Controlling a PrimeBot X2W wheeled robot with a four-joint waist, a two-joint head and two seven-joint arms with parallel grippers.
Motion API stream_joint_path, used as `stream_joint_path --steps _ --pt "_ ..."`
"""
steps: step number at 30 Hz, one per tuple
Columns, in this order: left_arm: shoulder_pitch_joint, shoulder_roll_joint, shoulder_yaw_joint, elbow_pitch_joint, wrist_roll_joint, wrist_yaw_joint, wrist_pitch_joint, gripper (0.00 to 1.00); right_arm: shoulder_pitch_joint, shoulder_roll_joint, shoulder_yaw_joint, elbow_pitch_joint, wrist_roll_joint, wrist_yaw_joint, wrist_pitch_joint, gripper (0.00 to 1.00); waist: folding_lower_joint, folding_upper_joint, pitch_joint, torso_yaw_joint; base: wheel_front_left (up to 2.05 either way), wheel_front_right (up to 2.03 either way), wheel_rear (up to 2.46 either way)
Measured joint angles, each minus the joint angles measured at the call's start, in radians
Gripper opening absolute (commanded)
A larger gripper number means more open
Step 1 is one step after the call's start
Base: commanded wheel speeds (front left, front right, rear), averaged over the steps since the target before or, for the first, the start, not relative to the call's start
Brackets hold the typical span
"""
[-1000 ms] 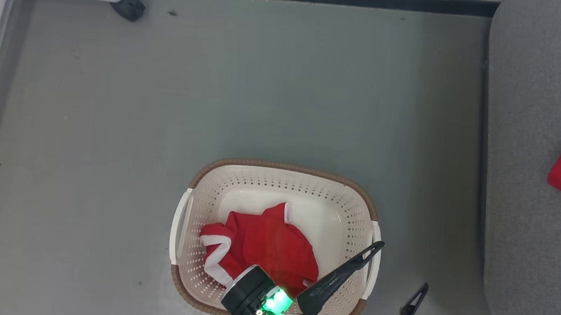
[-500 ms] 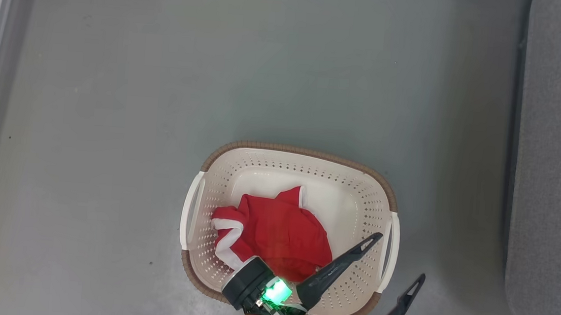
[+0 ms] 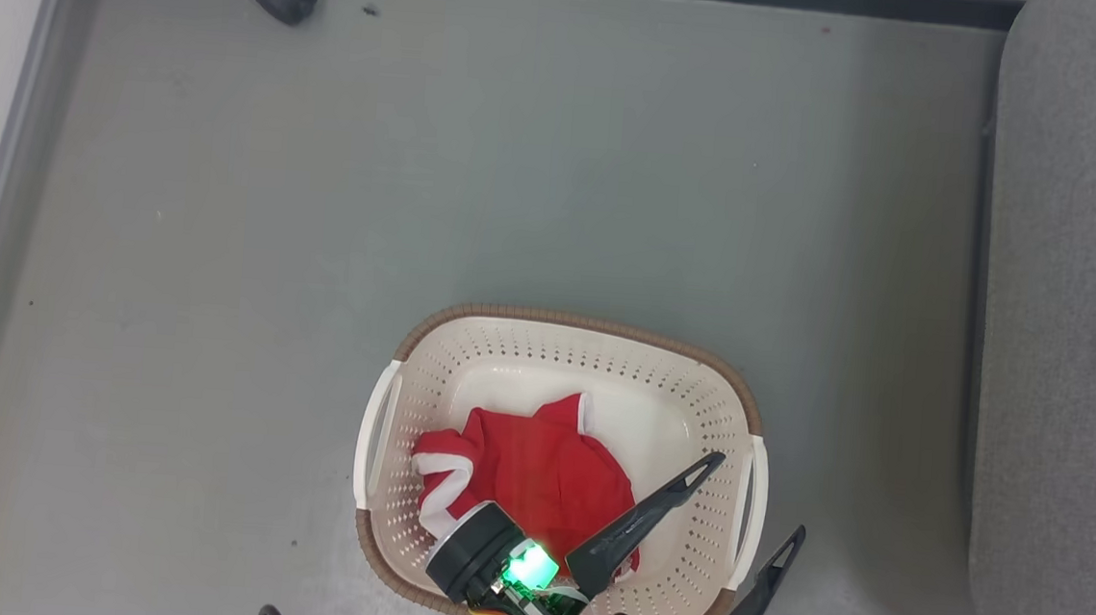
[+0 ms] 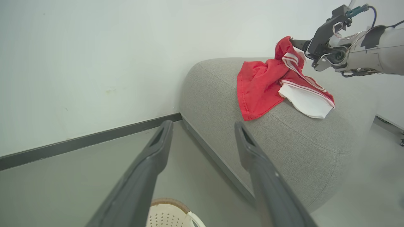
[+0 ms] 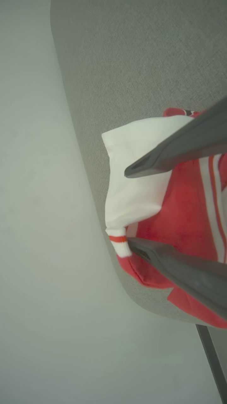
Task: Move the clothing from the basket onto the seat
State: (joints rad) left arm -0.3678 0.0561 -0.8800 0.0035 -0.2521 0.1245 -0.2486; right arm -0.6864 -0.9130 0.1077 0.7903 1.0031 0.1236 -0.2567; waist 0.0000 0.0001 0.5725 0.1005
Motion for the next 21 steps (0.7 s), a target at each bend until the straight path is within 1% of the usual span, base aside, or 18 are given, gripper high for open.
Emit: stream_joint_path --steps 6,13,16,21 --pt "0.0 -0.001 0.018 0.033 -0.007 0.0 -0.001 1.0 0.023 0.035 0.048 0.001 -0.003 0.0 0.0 1.0 0.0 0.0 -0.044 -0.001 0.0 0.0 0.0" --pt "0.008 -0.001 0.066 0.078 -0.021 0.0 -0.001 1.0 0.068 0.108 0.079 -0.014 -0.02 0.0 0.0 1.0 0.0 -0.0001 -0.112 -0.006 0.0 0.0 0.0" --pt "0.019 -0.002 0.091 0.1 -0.044 0.0 -0.001 1.0 0.089 0.144 0.095 -0.043 -0.046 0.0 0.0 1.0 0.0 0.0 -0.146 -0.011 0.0 0.0 0.0" --pt "0.068 -0.002 0.144 0.139 -0.048 0.0 -0.001 1.0 0.145 0.206 0.116 -0.11 -0.082 0.0 0.0 1.0 -0.0001 -0.0001 -0.205 -0.022 0.0 0.0 0.0"
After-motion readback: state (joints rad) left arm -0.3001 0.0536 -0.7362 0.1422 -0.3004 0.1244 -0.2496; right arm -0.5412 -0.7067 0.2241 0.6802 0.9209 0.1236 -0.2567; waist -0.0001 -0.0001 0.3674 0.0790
